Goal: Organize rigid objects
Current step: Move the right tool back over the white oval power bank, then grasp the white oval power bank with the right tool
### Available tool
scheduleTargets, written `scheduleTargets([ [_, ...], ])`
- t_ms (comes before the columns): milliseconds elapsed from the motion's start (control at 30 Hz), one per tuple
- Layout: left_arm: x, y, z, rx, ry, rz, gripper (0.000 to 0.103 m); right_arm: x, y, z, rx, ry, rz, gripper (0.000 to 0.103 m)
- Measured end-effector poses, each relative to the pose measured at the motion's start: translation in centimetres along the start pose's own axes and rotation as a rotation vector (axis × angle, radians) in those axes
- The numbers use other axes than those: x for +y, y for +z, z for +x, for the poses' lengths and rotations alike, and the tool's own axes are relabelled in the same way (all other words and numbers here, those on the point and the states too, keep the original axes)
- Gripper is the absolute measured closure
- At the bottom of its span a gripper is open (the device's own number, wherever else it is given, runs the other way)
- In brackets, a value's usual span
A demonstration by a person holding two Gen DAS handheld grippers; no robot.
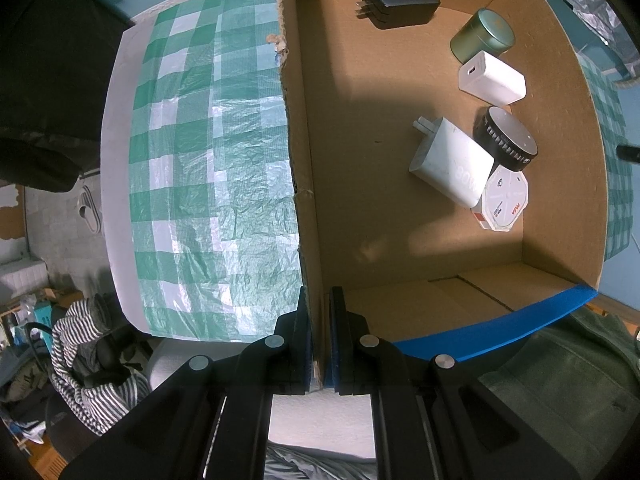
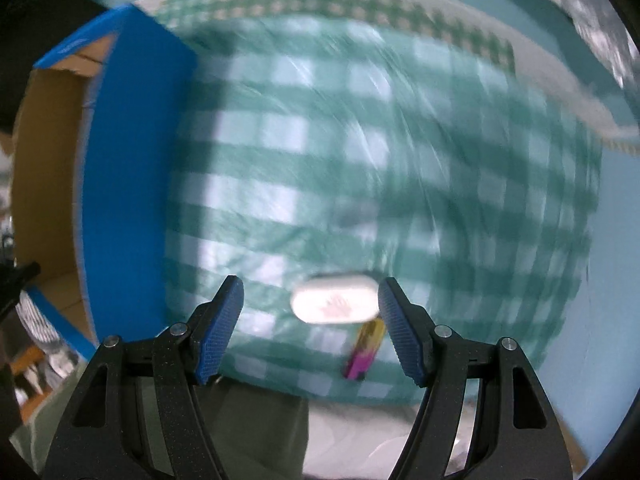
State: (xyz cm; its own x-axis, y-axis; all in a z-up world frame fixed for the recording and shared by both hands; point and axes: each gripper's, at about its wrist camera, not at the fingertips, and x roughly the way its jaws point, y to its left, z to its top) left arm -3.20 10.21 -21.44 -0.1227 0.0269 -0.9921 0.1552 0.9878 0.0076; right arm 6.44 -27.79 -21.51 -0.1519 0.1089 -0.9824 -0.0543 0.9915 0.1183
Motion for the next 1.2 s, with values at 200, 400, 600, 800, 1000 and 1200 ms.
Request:
scheduleTargets([
  [200,-0.1,0.0,0.1,-0.001,0.008,0.005,0.096,-2.4,-1.2,3.2,0.059,0.050,0.115,0.032],
  [400,-0.2,-0.1,0.0,-0.002,0.011,0.007,0.096,-3.9,-1.7,5.4,0.084,0.104,0.198,0.032],
  [600,-0.2,-0.1,0.0,-0.001,0.010,0.006,0.096,-4.8,-1.7,6.1,0.085,0.110,0.230,0.028],
  [800,-0.1,-0.1,-0.1,-0.004,0.007,0.004,0.096,-5.1,-2.2,6.9,0.106,0.102,0.246,0.028],
  [1000,0.0,0.0,-0.1,-0.004,0.006,0.003,0.096,-4.3,-2.0,7.6,0.089,0.066,0.226,0.035],
  [1200,0.0,0.0,-0.1,-0.003,0.006,0.003,0.096,-2.0,-1.1,7.9,0.069,0.022,0.142,0.050],
])
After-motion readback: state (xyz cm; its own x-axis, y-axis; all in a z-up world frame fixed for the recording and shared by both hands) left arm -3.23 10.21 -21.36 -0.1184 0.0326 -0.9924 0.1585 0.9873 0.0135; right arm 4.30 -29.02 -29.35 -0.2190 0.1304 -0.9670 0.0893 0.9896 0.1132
